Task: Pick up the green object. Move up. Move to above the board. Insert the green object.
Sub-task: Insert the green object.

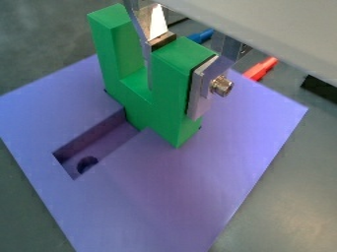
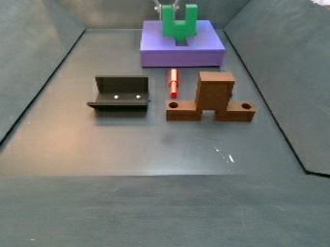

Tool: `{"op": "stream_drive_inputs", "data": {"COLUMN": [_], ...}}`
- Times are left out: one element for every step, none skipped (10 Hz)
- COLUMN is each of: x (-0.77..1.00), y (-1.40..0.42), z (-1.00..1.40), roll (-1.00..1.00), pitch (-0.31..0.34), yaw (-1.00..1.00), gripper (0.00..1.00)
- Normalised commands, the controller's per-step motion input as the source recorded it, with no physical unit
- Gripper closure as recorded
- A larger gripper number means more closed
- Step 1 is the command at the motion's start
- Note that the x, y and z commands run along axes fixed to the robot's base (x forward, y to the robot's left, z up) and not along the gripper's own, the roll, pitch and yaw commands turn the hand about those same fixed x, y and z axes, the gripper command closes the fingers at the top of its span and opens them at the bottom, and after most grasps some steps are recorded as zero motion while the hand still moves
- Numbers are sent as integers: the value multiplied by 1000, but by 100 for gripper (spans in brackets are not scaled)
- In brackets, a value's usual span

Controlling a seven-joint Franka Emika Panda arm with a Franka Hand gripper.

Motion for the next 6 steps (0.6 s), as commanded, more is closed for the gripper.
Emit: {"op": "stream_drive_inputs", "data": {"x": [-446,-209,-83,-69,-60,0], "y": [203,83,0,0,-220,0], "z": [-860,-846,-637,-386,-326,0], "roll": [-54,-44,-16,0,0,0], "pitch": [-163,-116,-76,-70,-90,0], "yaw": [77,3,0,0,0,0], "gripper": [100,100,100,100,100,100]}}
